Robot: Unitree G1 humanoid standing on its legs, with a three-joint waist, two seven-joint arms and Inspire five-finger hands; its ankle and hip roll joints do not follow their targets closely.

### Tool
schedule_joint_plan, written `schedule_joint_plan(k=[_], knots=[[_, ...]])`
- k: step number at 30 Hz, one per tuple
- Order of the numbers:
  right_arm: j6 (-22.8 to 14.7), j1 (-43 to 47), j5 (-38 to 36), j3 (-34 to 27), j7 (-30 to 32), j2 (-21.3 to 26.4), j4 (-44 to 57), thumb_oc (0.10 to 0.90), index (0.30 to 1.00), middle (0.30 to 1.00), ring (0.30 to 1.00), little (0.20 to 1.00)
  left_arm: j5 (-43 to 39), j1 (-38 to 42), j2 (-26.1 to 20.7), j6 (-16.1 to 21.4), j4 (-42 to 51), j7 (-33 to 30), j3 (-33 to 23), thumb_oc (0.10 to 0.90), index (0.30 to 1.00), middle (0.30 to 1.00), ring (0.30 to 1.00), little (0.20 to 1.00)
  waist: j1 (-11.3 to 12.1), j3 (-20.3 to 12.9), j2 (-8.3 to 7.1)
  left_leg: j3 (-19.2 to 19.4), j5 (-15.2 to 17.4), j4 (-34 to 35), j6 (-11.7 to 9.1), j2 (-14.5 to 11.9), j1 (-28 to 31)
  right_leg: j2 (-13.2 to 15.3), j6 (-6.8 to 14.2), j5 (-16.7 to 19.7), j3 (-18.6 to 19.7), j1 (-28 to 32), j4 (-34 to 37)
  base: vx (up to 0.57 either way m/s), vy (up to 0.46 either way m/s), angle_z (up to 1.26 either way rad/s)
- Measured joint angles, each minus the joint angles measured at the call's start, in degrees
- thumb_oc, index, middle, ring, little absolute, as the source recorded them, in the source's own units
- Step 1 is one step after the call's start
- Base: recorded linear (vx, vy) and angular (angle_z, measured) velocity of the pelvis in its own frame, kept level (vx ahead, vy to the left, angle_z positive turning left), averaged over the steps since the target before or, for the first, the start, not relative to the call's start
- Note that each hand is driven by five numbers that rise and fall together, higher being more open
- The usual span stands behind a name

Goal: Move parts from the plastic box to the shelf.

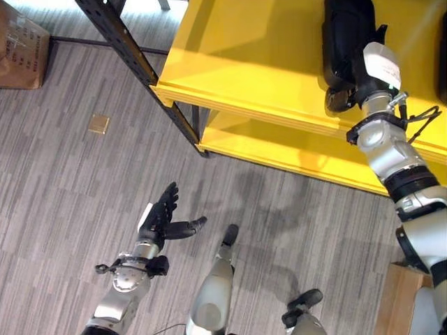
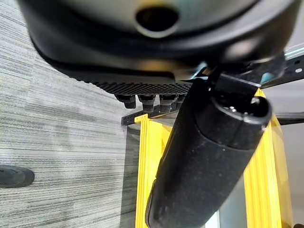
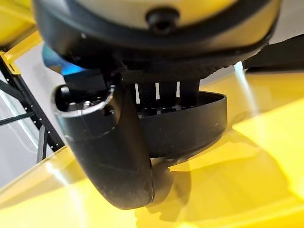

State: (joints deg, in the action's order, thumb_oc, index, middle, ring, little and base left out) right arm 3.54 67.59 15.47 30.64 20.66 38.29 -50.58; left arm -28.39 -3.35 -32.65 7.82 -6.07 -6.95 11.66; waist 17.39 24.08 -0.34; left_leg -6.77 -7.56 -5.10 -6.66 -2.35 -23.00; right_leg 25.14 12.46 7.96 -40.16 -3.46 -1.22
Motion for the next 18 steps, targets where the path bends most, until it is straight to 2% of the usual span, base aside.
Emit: schedule_joint_plan(k=[18], knots=[[-0.01, 0.57, -2.74, -0.01, 0.65, -0.55, -2.08, 0.4, 0.3, 0.3, 0.3, 0.3, -0.63, 0.3, 0.0, 0.16, 0.0, -0.21, 0.02, 0.9, 1.0, 1.0, 1.0, 1.0, 0.02, -0.04, 0.62, 0.03, 0.01, -0.32, 0.03, -0.02, -0.03, 0.02, -0.07, 0.04, 0.16, 0.01, -0.16, 0.0, 0.0, 0.0]])
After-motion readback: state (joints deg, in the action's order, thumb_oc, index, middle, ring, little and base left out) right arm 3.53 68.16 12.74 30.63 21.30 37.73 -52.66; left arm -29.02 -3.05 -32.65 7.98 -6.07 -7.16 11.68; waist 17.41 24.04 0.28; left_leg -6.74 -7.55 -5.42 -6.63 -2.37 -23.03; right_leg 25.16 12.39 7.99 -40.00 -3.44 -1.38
